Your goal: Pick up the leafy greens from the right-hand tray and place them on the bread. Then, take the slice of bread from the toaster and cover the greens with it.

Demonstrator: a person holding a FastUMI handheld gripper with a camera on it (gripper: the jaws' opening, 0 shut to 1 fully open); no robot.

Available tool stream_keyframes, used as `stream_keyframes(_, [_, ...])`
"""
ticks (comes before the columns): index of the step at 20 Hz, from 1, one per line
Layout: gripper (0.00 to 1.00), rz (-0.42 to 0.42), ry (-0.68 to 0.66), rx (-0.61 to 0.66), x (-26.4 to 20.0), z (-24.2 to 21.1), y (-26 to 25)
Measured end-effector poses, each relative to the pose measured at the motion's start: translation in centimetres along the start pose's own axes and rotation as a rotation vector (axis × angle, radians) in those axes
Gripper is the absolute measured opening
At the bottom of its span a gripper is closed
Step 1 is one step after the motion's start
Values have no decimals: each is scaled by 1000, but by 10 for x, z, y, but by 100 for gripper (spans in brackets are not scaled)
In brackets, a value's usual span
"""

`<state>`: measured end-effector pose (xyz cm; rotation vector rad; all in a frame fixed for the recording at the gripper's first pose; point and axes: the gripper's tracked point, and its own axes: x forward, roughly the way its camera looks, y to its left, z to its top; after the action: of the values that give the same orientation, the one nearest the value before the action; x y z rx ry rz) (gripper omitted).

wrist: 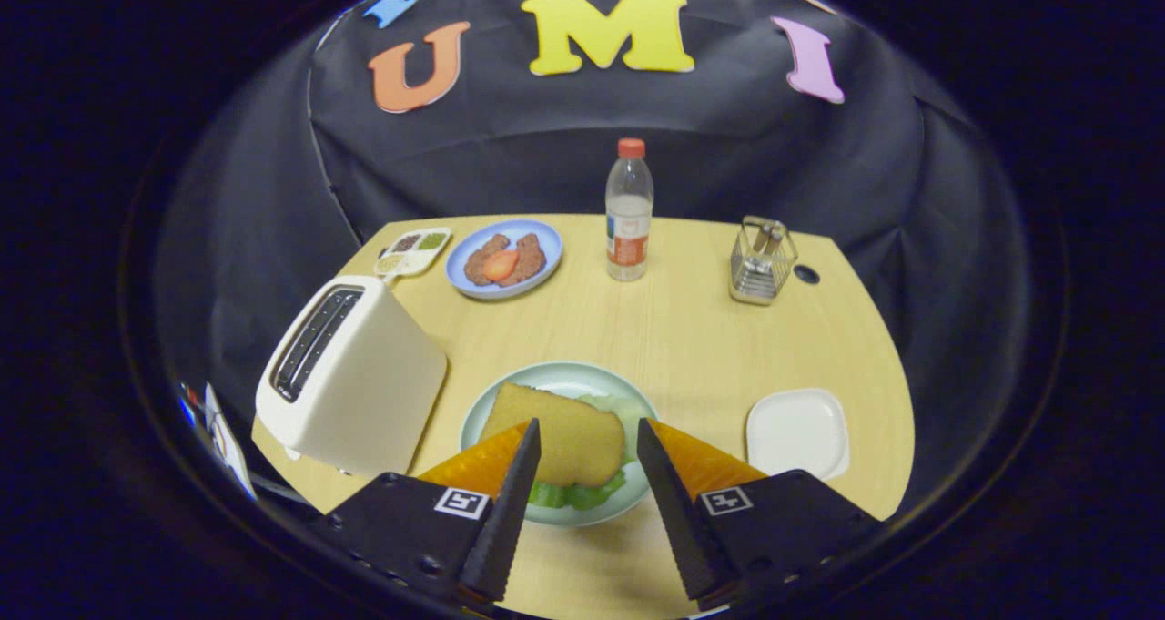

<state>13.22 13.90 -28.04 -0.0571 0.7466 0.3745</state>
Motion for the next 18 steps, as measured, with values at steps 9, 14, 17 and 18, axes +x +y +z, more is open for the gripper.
stream_keyframes(9, [96, -37, -353, 1, -141, 60, 0])
stream_keyframes(14, [97, -35, -482, 35, -208, 62, 24])
stream_keyframes(17, [97, -49, -559, 46, -242, 61, 36])
stream_keyframes(18, [97, -52, -586, 41, -250, 61, 41])
